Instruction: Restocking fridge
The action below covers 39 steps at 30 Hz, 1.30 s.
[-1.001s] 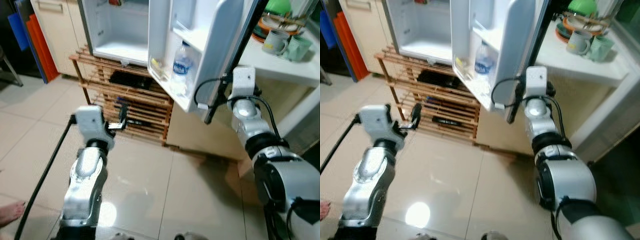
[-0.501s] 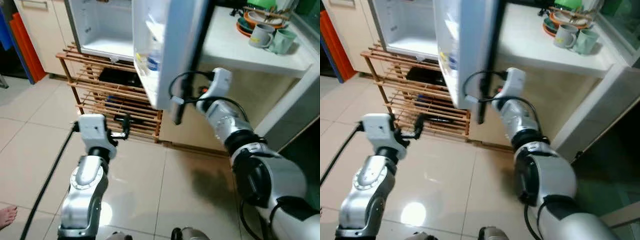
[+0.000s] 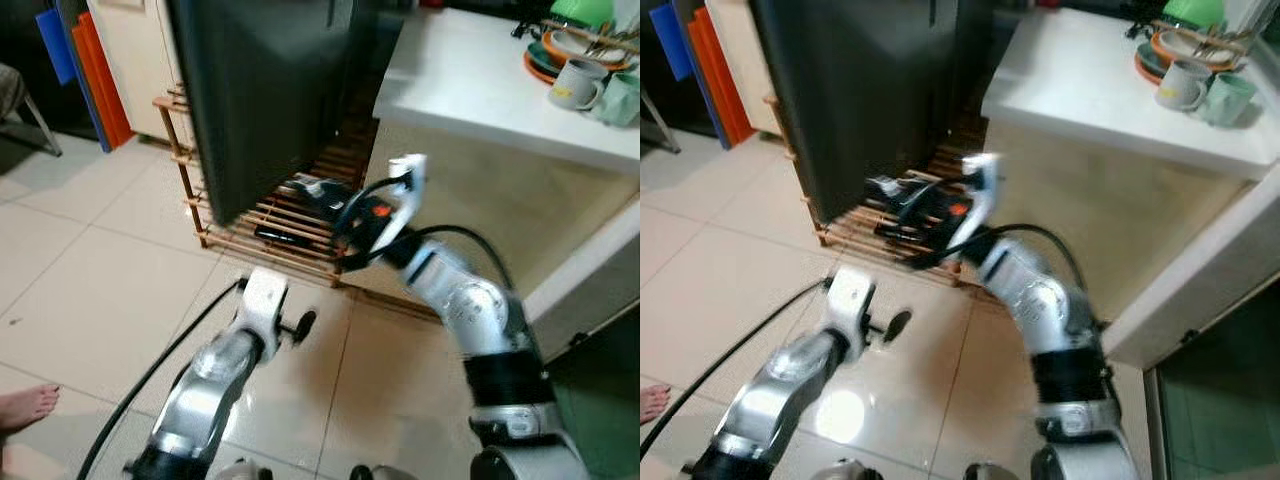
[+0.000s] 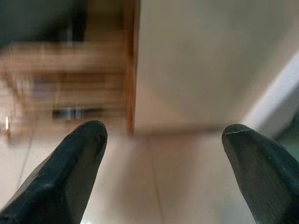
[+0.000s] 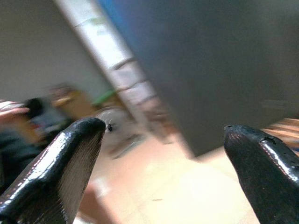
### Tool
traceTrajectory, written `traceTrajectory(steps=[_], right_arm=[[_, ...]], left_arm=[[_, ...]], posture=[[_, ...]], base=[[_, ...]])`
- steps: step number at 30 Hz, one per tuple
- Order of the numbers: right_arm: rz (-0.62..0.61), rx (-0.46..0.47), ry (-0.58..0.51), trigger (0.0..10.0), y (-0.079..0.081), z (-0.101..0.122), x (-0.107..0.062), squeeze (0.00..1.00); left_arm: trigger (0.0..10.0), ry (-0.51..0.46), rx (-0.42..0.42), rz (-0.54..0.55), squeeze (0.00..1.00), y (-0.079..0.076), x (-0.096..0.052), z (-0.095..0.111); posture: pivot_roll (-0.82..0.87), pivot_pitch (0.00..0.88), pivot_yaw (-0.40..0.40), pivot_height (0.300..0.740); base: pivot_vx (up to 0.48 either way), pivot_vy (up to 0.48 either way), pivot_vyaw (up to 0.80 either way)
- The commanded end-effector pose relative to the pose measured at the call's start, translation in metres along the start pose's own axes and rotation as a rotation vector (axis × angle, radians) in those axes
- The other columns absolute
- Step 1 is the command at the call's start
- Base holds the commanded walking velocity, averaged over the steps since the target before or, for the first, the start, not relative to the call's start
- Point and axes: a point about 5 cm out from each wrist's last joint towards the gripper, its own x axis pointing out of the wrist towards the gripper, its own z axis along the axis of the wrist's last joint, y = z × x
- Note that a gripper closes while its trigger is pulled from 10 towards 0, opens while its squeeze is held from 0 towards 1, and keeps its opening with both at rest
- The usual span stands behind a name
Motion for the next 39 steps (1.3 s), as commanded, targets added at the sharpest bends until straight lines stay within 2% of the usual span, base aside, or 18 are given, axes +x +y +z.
traceTrajectory(steps=[1,2,4,5,6,7,8,9,11,14,19,25,29,33,36,39], right_arm=[[-0.304,-0.153,0.026,10.0,-0.035,-0.002,-0.012,0.11],[-0.304,-0.153,0.026,10.0,-0.035,-0.002,-0.012,0.11],[-0.629,-0.278,0.034,10.0,-0.066,-0.002,-0.035,0.11],[-0.733,-0.323,0.037,10.0,-0.077,-0.001,-0.048,0.11],[-0.788,-0.359,0.037,10.0,-0.082,-0.001,-0.057,0.11],[-0.788,-0.359,0.037,10.0,-0.082,-0.001,-0.057,0.11],[-0.819,-0.391,0.031,10.0,-0.084,0.000,-0.064,0.11],[-0.819,-0.391,0.031,10.0,-0.084,0.000,-0.064,0.11],[-0.827,-0.479,0.002,10.0,-0.084,0.003,-0.073,0.11],[-0.833,-0.508,-0.025,10.0,-0.084,0.003,-0.077,0.11],[-0.802,-0.600,-0.039,10.0,-0.080,-0.003,-0.070,0.11],[-0.764,-0.589,-0.048,10.0,-0.074,-0.009,-0.063,0.11],[-0.763,-0.584,-0.045,10.0,-0.075,-0.013,-0.064,0.11],[-0.773,-0.582,-0.046,10.0,-0.078,-0.016,-0.067,0.12],[-0.776,-0.582,-0.050,10.0,-0.078,-0.016,-0.068,0.11],[-0.778,-0.581,-0.050,10.0,-0.079,-0.016,-0.070,0.12]], left_arm=[[10.0,-0.124,-0.035,0.063,0.00,0.010,0.006,0.024],[10.0,-0.124,-0.035,0.063,0.00,0.010,0.006,0.024],[10.0,-0.235,-0.054,0.143,0.00,0.021,0.011,0.048],[10.0,-0.278,-0.068,0.187,0.00,0.027,0.011,0.056],[10.0,-0.307,-0.079,0.218,0.00,0.032,0.010,0.061],[10.0,-0.307,-0.079,0.218,0.00,0.032,0.010,0.061],[10.0,-0.330,-0.092,0.240,0.00,0.035,0.008,0.063],[10.0,-0.330,-0.092,0.240,0.00,0.035,0.008,0.063],[10.0,-0.368,-0.107,0.240,0.00,0.038,0.006,0.063],[10.0,-0.385,-0.115,0.238,0.00,0.038,0.005,0.062],[10.0,-0.384,-0.072,0.268,0.00,0.040,0.008,0.062],[10.0,-0.371,-0.048,0.287,0.00,0.047,0.010,0.061],[10.0,-0.382,0.007,0.317,0.00,0.046,0.012,0.064],[10.0,-0.410,-0.052,0.284,0.00,0.043,0.012,0.066],[10.0,-0.393,-0.021,0.292,0.00,0.044,0.014,0.064],[10.0,-0.373,-0.026,0.301,0.00,0.045,0.015,0.061]], posture=[[-0.04,0.000,-0.018,0.740],[-0.04,0.000,-0.018,0.740],[-0.04,0.000,-0.019,0.740],[-0.04,0.000,-0.018,0.740],[-0.04,0.000,-0.017,0.740],[-0.04,0.000,-0.017,0.740],[-0.05,0.000,-0.014,0.740],[-0.05,0.000,-0.014,0.740],[-0.06,0.000,-0.016,0.740],[-0.06,0.000,-0.023,0.740],[-0.05,0.000,-0.025,0.740],[-0.05,0.000,-0.025,0.740],[-0.05,0.000,-0.022,0.740],[-0.06,0.000,-0.019,0.740],[-0.07,0.000,-0.024,0.740],[-0.07,0.000,-0.026,0.740]], base=[[0.000,0.000,0.00],[0.000,0.000,0.00],[0.000,0.000,0.00],[0.000,0.000,0.00],[0.000,0.000,0.00],[0.000,0.000,0.00],[0.000,0.000,0.00],[0.000,0.000,0.00],[0.000,0.187,0.00],[0.000,0.410,0.00],[0.054,0.459,0.00],[0.363,0.233,0.00],[0.240,0.000,0.00],[0.151,0.186,0.00],[0.366,0.304,0.00],[0.398,0.270,0.00]])
